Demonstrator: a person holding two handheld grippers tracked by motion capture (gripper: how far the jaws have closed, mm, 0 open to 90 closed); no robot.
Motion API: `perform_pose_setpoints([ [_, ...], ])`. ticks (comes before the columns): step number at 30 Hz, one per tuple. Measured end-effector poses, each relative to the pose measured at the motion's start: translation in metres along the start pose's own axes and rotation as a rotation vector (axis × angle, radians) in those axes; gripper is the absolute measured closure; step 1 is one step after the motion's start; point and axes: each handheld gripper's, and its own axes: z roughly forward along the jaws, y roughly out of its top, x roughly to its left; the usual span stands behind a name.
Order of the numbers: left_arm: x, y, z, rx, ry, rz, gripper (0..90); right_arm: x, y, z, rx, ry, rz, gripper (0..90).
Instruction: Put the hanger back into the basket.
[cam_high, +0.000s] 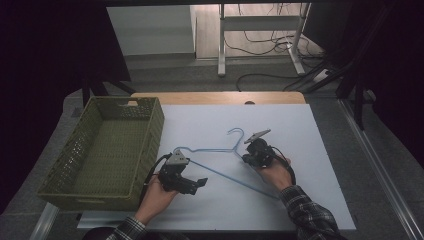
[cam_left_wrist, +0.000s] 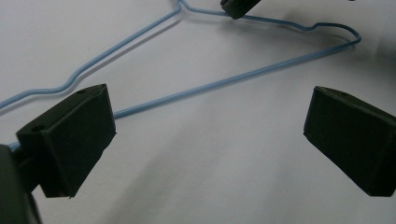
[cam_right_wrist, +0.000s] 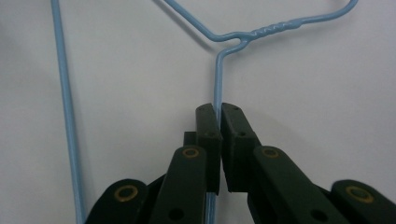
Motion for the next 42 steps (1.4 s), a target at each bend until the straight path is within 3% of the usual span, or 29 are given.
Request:
perform_pose_setpoints([
  [8,0.005,0.016,0.001,-0.022,0.003,-0.03,2.8,0.005,0.001,-0.01,-0.039,-0.004,-0.019,86.8],
  [13,0.01,0.032,0.005,-0.031,0.005,-0.026,2.5,0.008,0.001,-0.015,-0.054,-0.004,-0.023,86.8],
  [17,0.014,0.043,0.015,-0.028,-0.009,-0.035,2.1,0.01,0.001,-0.018,-0.066,-0.003,-0.023,86.8],
  [22,0.018,0.059,0.034,-0.005,0.009,-0.026,3.8,0.011,0.001,-0.021,-0.075,0.001,-0.028,86.9],
  [32,0.016,0.094,0.075,-0.012,0.021,-0.002,29.4,0.011,0.001,-0.023,-0.081,0.006,-0.032,86.8],
  [42,0.02,0.111,0.105,0.009,0.019,-0.008,49.8,0.012,0.0,-0.024,-0.085,0.011,-0.034,86.8],
])
